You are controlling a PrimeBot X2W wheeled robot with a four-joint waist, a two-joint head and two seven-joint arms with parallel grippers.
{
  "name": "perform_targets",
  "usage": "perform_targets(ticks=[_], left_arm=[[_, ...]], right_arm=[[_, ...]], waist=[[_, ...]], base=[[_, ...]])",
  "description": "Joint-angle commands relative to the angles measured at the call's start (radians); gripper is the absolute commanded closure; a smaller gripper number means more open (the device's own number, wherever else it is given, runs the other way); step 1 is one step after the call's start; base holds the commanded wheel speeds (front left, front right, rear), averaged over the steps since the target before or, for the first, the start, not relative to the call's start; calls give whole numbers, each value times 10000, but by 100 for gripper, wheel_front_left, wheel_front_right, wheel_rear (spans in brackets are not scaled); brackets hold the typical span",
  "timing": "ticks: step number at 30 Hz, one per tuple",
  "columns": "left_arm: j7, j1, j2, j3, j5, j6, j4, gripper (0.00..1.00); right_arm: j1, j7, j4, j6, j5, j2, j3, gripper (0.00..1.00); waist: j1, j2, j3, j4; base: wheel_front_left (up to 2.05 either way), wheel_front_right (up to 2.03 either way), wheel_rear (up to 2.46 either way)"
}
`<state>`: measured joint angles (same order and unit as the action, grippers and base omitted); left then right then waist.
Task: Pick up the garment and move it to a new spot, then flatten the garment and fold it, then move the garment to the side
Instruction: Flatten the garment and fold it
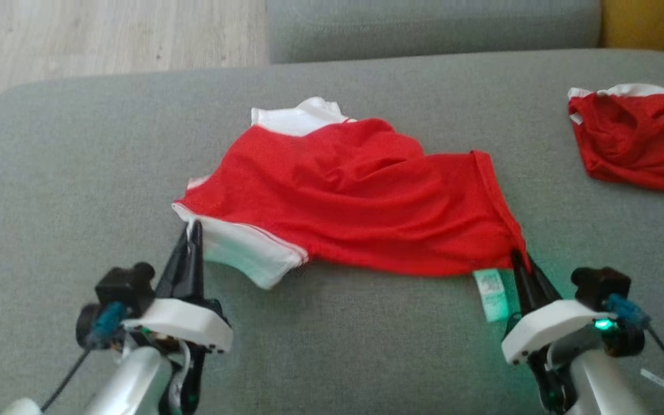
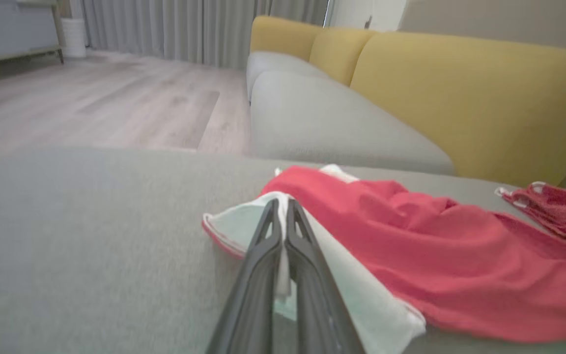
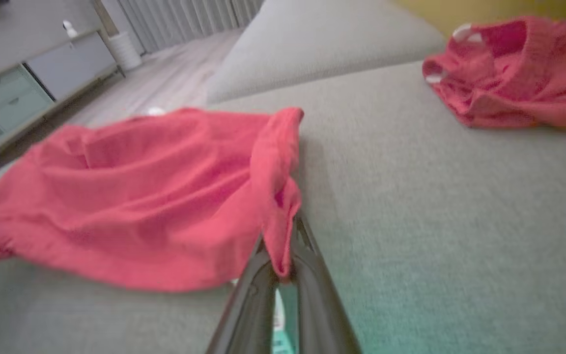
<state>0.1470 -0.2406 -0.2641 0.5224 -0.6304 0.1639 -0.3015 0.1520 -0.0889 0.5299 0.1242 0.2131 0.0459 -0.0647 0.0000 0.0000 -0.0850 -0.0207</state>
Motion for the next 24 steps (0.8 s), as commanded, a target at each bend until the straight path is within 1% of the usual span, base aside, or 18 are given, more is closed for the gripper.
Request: perform_targets(ticks=[1,7,15,16,20,24], left_arm=[[139,-605,-446,-515,165,79,753,100],[-89,-1324,-1196,-868,465,177,2578,100],[-919,-2745,-2189,-1333,915,231,5320,100],[-919,-2745,-2189,-1333,915,231,5320,100],[-1553,-3627,-2605,-1504,1092,188,6400,100],[-2236,-4495,-2907,-1627,1123,96,6930,100]], right_arm=[[372,-177,-685,65,310,43,-321,100],[466,127,-2448,65,757,43,-209,100],[601,1164,-5902,65,977,43,291,100],[601,1164,-5902,65,977,43,291,100],[582,1793,-7606,65,931,43,603,100],[614,2433,-9034,65,782,43,847,100]], waist=[[0,0,326,54],[0,0,993,83],[0,0,1501,174],[0,0,1501,174],[0,0,1606,237],[0,0,1596,333]], base=[[0,0,0],[0,0,0],[0,0,0],[0,0,0],[0,0,0],[0,0,0]])
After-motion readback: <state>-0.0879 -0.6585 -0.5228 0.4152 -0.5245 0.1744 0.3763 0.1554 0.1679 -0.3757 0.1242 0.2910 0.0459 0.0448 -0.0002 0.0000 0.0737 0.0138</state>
